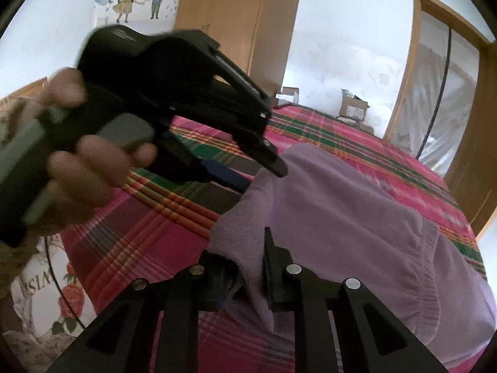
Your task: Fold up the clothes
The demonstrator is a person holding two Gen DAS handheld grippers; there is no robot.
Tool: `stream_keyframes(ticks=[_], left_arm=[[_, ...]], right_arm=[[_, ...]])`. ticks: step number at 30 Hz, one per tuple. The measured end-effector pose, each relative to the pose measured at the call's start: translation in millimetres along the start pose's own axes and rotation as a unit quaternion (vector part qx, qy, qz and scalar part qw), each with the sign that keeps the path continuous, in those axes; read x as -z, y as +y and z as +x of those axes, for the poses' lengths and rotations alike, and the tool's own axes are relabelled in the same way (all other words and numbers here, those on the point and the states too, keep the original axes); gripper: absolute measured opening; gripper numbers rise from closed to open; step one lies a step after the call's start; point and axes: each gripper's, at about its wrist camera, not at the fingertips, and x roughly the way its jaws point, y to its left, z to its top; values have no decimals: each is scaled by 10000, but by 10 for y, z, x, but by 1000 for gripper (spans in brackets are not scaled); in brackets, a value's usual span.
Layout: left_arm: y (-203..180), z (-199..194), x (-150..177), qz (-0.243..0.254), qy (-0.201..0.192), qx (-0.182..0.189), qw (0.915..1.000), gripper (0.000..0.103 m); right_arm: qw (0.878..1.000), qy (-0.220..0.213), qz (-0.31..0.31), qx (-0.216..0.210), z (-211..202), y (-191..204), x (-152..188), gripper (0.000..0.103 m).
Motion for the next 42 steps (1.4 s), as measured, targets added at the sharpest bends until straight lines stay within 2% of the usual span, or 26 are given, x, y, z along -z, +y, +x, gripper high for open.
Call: stream_keyframes(ticks=[12,14,16,17,19,29,42], left_arm=[[-165,335,-380,87,226,-90,9997,37],[-130,370,-415,-22,229,-34,9997,29],[-89,379,-426,-87,212,36,9997,17],[-68,377,-427,-122,182,67,9997,17],[-51,339,-409,-83,79,111,9999,13],[52,-10,-438,3,-363,191,9992,10],[592,-760,-359,-204,-792,-237,9964,11]], right_arm=[[9998,-42,118,-160,-19,2,-29,19],[9998,-33,125,-166,-21,16,-30,19],[9997,-17,137,-177,60,-37,-62,19],[9997,-10,142,-183,113,-75,-83,18],[9997,-4,124,-186,153,-79,-111,18],[9997,42,-23,-258,243,81,-293,15],[9921,38,-462,-1164,408,605,-577,15]])
